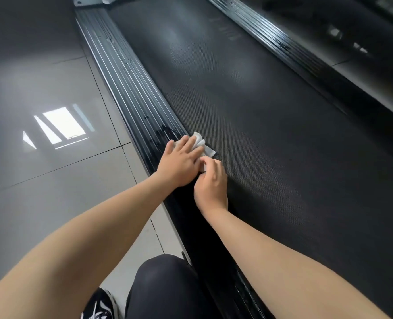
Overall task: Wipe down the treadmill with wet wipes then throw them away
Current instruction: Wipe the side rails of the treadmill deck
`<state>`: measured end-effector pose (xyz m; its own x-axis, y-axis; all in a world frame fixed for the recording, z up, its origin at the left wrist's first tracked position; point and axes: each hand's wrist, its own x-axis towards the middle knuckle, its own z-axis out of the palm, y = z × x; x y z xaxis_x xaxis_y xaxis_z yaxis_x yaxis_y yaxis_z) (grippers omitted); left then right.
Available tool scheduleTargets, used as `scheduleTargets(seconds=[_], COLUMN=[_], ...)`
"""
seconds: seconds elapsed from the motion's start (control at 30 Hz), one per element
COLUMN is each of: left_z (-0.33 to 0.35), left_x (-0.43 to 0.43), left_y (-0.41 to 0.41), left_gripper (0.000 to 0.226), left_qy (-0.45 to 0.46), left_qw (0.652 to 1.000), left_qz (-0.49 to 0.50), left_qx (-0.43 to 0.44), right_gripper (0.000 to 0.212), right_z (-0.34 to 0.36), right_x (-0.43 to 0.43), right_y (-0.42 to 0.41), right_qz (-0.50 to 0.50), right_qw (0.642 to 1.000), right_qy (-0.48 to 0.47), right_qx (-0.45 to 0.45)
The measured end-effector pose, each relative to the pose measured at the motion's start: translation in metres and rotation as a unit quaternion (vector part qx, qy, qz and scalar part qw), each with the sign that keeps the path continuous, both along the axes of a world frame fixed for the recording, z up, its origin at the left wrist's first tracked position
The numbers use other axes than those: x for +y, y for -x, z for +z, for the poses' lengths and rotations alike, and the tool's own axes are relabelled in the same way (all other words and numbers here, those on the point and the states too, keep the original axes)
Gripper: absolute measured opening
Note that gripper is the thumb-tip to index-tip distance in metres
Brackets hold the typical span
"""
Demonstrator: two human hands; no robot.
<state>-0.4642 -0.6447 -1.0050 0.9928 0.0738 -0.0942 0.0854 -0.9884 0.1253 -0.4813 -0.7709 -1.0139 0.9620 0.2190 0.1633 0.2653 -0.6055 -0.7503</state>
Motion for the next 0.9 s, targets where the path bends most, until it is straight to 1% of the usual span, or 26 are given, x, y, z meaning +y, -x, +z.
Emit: scheduleTargets(seconds=[0.03,0.13,0.33,0.47,0.53,0.57,0.67,0.73,0.8,0.9], left_z=[-0.002,-0.004,-0.002,-0.003,-0.004,-0.004,-0.007,-0.01,-0.014,-0.022], left_x=[0.003,0.019,0.053,0.053,0.044,0.038,0.018,0.009,0.005,0.002], left_y=[-0.004,-0.014,0.008,0.038,0.048,0.052,0.058,0.062,0.065,0.07], left_gripper=[0.051,0.056,0.058,0.057,0.055,0.055,0.054,0.052,0.052,0.057], left_qy=[0.0,0.049,0.078,0.136,0.162,0.168,0.133,0.112,0.147,0.252], left_qw=[1.0,0.992,0.97,0.946,0.941,0.945,0.971,0.978,0.966,0.923], left_qz=[0.025,0.115,0.229,0.295,0.295,0.28,0.198,0.172,0.205,0.274], left_qx=[0.003,0.013,0.014,-0.012,-0.028,-0.028,-0.014,-0.025,-0.051,-0.099], right_gripper=[0.043,0.051,0.045,0.042,0.046,0.048,0.054,0.054,0.052,0.05], right_z=[-0.001,-0.005,-0.008,-0.005,-0.004,-0.003,-0.003,-0.002,-0.003,-0.006], right_x=[0.001,0.001,-0.001,-0.002,-0.001,0.0,0.0,0.0,0.0,0.002], right_y=[0.0,0.001,-0.001,0.001,0.002,0.003,0.004,0.004,0.006,0.007], right_qz=[0.008,0.023,0.047,0.057,0.06,0.062,0.074,0.084,0.097,0.126], right_qw=[1.0,0.997,0.995,0.994,0.994,0.993,0.991,0.989,0.985,0.978], right_qy=[0.019,0.056,0.08,0.084,0.086,0.087,0.089,0.099,0.114,0.131], right_qx=[-0.01,-0.039,-0.035,-0.04,-0.044,-0.048,-0.067,-0.077,-0.092,-0.105])
